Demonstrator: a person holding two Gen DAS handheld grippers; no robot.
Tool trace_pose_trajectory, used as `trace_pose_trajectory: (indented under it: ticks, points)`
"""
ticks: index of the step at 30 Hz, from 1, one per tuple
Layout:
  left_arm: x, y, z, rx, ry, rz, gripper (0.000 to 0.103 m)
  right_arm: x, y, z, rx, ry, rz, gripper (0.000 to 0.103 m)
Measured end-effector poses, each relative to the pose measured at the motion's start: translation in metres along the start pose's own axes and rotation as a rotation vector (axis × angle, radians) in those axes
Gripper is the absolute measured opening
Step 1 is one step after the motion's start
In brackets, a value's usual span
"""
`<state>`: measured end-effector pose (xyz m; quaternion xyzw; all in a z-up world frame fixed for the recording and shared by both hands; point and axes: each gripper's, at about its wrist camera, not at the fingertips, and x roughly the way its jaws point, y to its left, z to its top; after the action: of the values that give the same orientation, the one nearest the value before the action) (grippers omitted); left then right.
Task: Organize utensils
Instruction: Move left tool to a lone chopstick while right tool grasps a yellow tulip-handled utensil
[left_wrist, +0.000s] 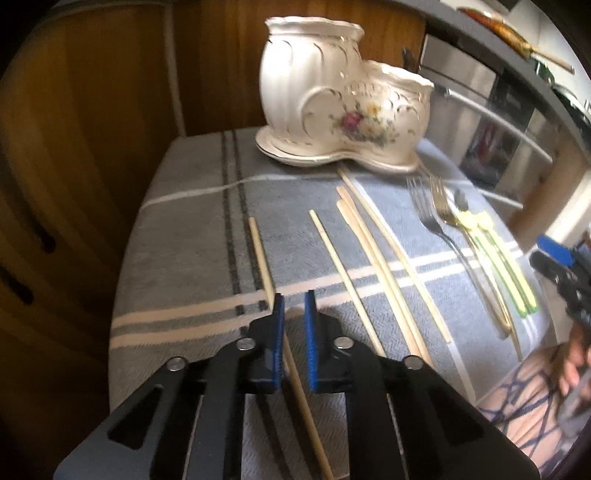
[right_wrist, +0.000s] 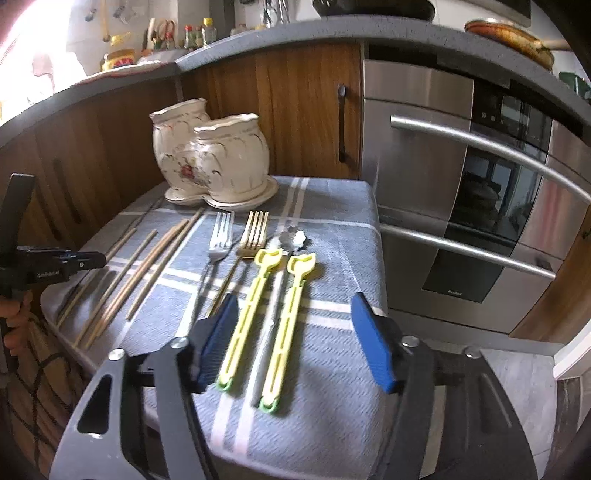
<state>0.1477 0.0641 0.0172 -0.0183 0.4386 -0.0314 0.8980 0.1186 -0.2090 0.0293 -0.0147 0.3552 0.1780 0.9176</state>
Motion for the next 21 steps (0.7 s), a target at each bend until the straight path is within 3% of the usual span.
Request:
trace_pose_trajectory:
  ticks: [3,7,11,13,21]
  points:
    - [0.005,-0.003,0.004,0.022,0.033,0.005,0.003,0.013,-0.003,0.007,-0.012,0.058,0.007,0.050]
    - [0.011,-0.003,0.007,0.040,0.054,0.011,0.001,0.031,-0.003,0.013,-0.030,0.139,0.018,0.033]
    - [0.011,0.003,0.008,0.029,0.062,-0.007,0.000,0.043,-0.002,0.015,-0.050,0.182,0.022,0.026]
    - [0.011,0.006,0.010,0.030,0.071,-0.019,0.000,0.046,-0.003,0.016,-0.047,0.206,0.025,0.014]
    - [0.012,0.010,0.015,0.048,0.107,-0.049,0.000,0.054,-0.006,0.025,-0.116,0.272,0.013,0.010]
